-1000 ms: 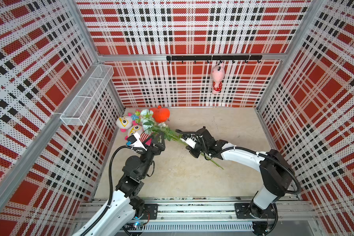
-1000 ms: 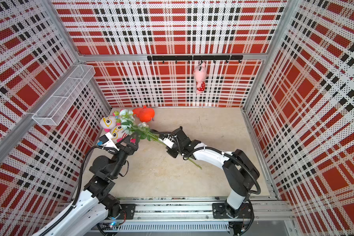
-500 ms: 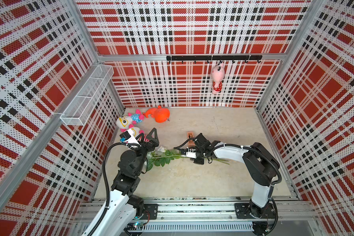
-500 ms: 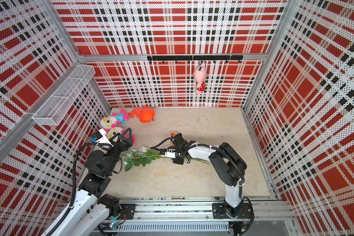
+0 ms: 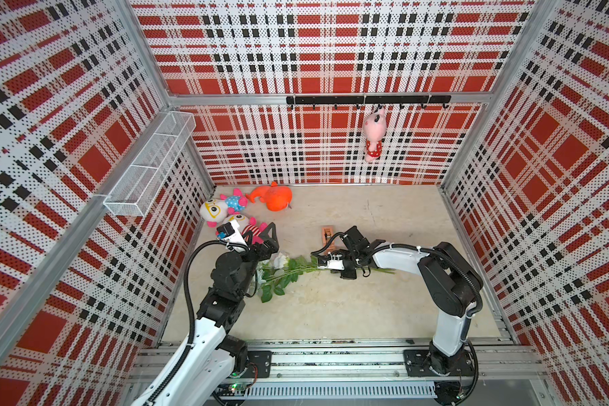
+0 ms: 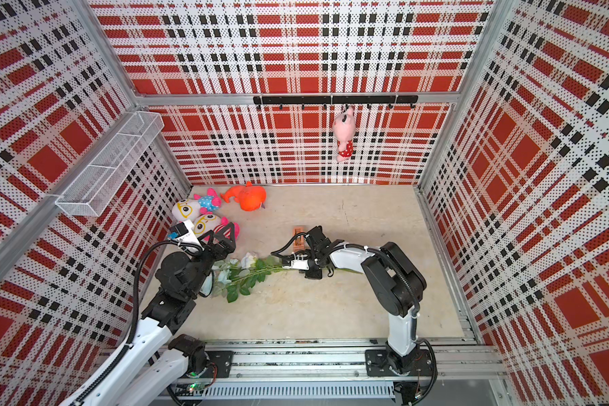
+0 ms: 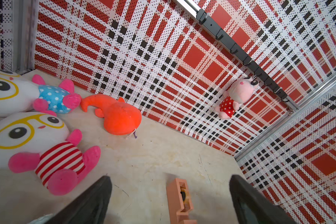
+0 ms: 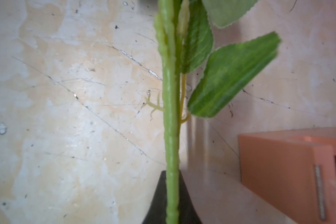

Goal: Wrap bouquets with tape
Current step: Place the unwrapped bouquet at the center of the board.

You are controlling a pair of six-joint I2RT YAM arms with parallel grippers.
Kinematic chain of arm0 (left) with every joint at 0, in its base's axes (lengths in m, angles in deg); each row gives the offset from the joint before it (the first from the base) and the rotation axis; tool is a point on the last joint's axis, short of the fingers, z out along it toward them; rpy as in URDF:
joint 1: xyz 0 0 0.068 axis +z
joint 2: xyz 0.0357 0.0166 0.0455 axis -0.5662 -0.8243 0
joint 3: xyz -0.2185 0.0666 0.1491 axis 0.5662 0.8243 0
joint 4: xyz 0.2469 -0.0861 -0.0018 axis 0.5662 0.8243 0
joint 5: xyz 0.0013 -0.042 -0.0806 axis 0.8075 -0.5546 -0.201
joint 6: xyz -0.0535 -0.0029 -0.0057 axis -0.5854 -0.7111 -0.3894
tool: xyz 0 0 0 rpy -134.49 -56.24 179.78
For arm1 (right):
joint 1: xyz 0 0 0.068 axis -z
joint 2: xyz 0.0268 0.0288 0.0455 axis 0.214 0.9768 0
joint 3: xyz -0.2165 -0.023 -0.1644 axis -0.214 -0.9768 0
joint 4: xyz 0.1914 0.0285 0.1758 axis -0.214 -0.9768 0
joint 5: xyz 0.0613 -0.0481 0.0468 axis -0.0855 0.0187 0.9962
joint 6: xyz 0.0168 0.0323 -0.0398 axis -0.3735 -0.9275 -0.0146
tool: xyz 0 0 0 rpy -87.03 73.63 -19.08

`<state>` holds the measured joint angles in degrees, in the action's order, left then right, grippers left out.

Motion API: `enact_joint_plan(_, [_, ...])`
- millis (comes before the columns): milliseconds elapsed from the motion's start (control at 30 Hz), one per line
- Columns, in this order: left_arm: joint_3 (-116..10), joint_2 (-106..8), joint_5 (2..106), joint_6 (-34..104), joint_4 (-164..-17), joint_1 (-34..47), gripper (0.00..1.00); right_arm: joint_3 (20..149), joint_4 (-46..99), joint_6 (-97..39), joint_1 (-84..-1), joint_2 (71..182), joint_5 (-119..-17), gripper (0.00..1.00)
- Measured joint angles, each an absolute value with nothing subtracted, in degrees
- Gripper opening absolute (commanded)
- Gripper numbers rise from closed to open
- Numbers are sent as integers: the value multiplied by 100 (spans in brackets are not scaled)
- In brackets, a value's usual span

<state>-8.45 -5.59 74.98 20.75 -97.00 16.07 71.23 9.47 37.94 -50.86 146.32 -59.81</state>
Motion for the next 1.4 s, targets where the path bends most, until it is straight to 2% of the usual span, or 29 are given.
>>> enact_joint_plan(100, [-845, -557, 7502, 2110, -9693, 1607, 98, 7101, 1076, 3903, -5095, 14632, -5979, 0])
enact_joint_plan(433, [-845, -559, 7586, 2182, -9678, 1607, 98, 7103, 1323, 4190, -5200, 14728, -6335, 23])
enact_joint_plan(533, [-845, -557, 7603, 2195, -9676, 1607, 98, 7131, 1371, 4240, -5228, 14776, -6409, 26])
enact_joint_plan(1000, [-845, -546, 7660, 2263, -9674, 1607, 98, 7186, 1402, 4172, -5237, 14699, -6656, 63])
enact_joint_plan(1233, [-1030, -970, 7699, 2407, -9637, 1469, 100, 6736, 1279, 3908, -5237, 13760, -6545, 70])
enact_joint_plan(1400, [-1616, -1748, 7975, 2849, -9527, 746, 100, 6222, 1660, 2922, -5213, 12811, -6656, 73])
